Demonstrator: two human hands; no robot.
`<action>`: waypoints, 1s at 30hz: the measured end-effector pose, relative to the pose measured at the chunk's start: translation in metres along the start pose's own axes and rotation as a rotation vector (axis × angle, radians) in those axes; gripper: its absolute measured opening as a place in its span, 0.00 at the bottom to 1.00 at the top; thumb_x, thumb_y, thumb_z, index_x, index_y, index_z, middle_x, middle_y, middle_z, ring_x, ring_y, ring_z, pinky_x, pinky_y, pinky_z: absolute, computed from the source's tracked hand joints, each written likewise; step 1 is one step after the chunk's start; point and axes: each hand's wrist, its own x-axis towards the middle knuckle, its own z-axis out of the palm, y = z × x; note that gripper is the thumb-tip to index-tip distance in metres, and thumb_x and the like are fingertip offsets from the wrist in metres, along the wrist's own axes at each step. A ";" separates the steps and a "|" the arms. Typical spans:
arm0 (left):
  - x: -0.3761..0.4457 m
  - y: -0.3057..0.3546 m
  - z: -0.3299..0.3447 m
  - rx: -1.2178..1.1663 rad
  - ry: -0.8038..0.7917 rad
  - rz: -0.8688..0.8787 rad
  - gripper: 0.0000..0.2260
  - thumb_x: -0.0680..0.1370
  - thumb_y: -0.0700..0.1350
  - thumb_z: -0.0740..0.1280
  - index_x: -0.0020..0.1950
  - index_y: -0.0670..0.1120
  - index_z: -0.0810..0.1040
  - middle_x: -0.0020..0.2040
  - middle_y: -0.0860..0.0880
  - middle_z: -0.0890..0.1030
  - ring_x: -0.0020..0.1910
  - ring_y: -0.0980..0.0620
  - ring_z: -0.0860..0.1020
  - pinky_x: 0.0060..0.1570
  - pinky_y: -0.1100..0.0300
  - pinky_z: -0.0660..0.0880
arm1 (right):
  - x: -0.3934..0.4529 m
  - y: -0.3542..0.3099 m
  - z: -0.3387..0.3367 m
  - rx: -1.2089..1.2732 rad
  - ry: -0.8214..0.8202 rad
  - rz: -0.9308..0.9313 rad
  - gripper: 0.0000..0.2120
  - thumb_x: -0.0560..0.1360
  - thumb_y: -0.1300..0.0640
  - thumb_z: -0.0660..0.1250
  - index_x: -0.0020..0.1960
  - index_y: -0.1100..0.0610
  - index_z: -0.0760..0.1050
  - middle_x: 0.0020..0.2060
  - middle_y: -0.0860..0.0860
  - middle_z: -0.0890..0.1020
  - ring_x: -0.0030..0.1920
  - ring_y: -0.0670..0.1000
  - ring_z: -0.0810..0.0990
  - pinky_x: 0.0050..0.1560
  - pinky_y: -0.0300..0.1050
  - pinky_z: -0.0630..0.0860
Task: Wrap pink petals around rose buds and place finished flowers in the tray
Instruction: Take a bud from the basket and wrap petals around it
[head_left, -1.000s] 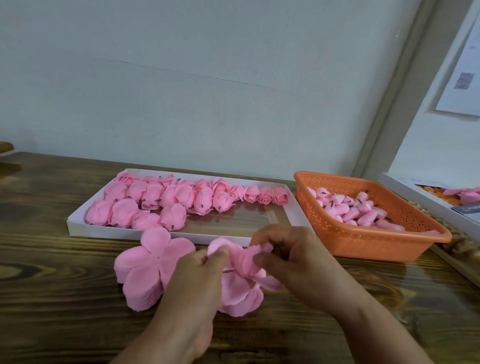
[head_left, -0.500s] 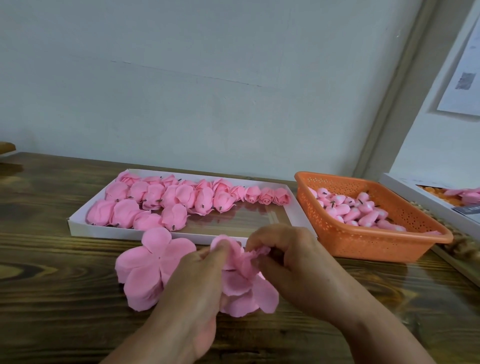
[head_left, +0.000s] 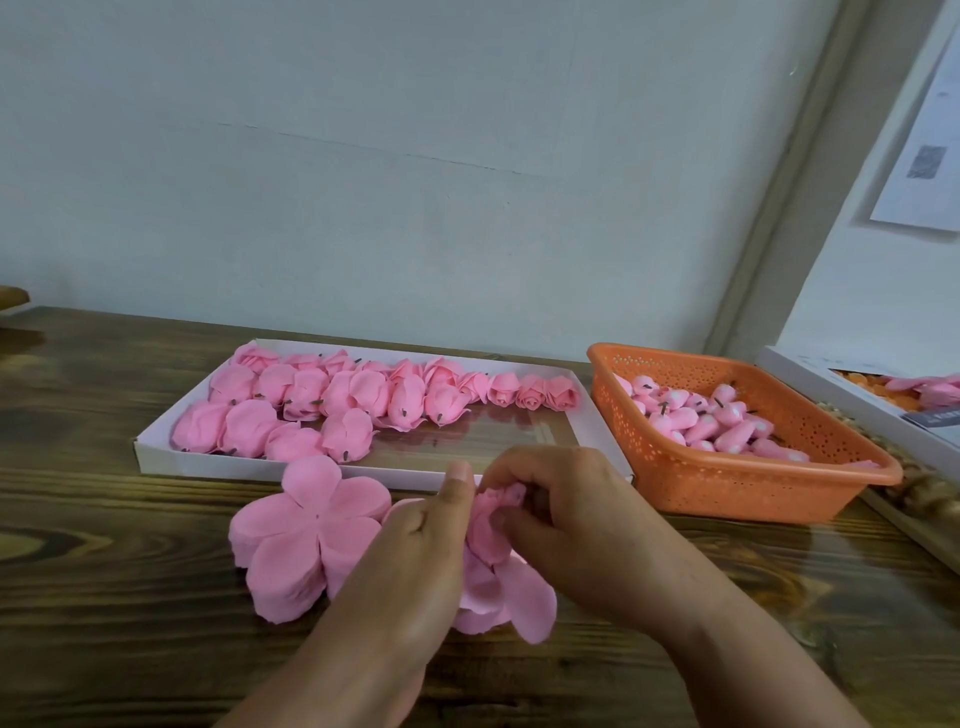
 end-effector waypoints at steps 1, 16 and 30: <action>-0.001 0.002 -0.001 0.030 -0.009 -0.007 0.19 0.66 0.69 0.51 0.30 0.67 0.80 0.32 0.55 0.84 0.41 0.53 0.82 0.50 0.53 0.76 | 0.000 0.000 0.000 0.009 -0.001 0.010 0.08 0.73 0.63 0.62 0.43 0.51 0.78 0.35 0.45 0.77 0.34 0.41 0.72 0.34 0.35 0.69; 0.010 -0.007 -0.015 -0.078 -0.102 0.065 0.14 0.82 0.44 0.59 0.41 0.45 0.81 0.35 0.51 0.84 0.40 0.50 0.81 0.43 0.56 0.78 | -0.003 0.019 -0.003 0.383 0.028 0.038 0.07 0.74 0.67 0.66 0.43 0.55 0.78 0.31 0.53 0.77 0.31 0.47 0.70 0.33 0.44 0.69; 0.003 0.001 -0.014 -0.123 -0.091 -0.063 0.16 0.76 0.39 0.63 0.27 0.42 0.77 0.32 0.37 0.78 0.32 0.41 0.74 0.39 0.45 0.71 | -0.017 0.025 0.007 0.409 0.144 -0.076 0.10 0.72 0.67 0.69 0.42 0.53 0.79 0.35 0.56 0.80 0.35 0.60 0.77 0.36 0.56 0.73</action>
